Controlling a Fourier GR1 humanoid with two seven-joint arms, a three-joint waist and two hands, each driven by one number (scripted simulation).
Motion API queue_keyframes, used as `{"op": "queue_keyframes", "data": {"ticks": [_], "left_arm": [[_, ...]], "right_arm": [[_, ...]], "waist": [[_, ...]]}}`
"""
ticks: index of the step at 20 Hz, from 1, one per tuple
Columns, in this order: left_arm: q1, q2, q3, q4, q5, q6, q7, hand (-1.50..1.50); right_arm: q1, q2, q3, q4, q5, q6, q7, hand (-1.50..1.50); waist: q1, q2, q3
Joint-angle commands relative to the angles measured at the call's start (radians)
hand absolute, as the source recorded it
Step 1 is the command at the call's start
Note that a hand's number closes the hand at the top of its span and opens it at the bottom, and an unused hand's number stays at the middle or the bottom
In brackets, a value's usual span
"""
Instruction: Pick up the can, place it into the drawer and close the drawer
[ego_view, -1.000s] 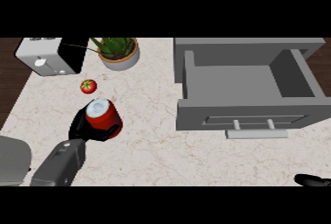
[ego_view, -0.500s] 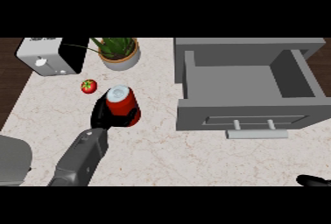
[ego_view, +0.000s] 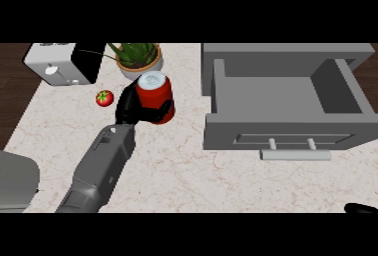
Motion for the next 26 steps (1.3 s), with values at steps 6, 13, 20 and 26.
{"op": "queue_keyframes", "data": {"ticks": [6, 13, 20, 26], "left_arm": [[-0.093, -0.017, -0.217, -0.289, 0.13, 0.132, 0.319, 1.5], [-0.198, -0.017, -0.267, -0.426, 0.132, 0.234, 0.498, 1.5], [-0.416, -0.017, -0.364, -0.358, 0.157, 0.391, 0.63, 1.5], [-0.588, -0.017, -0.326, -0.265, 0.185, 0.387, 0.717, 1.5]], "right_arm": [[0.001, 0.045, 0.073, -0.02, 0.075, -0.019, -0.004, -1.5], [0.002, 0.023, 0.042, -0.012, 0.038, 0.009, -0.017, -1.5], [-0.051, 0.009, 0.028, -0.003, 0.048, -0.031, 0.036, -1.5], [-0.089, -0.033, -0.007, 0.036, 0.019, -0.019, 0.05, -1.5]], "waist": [[0.001, -0.003, 0.0], [-0.007, 0.003, 0.0], [-0.027, 0.007, 0.0], [-0.028, 0.008, 0.0]]}}
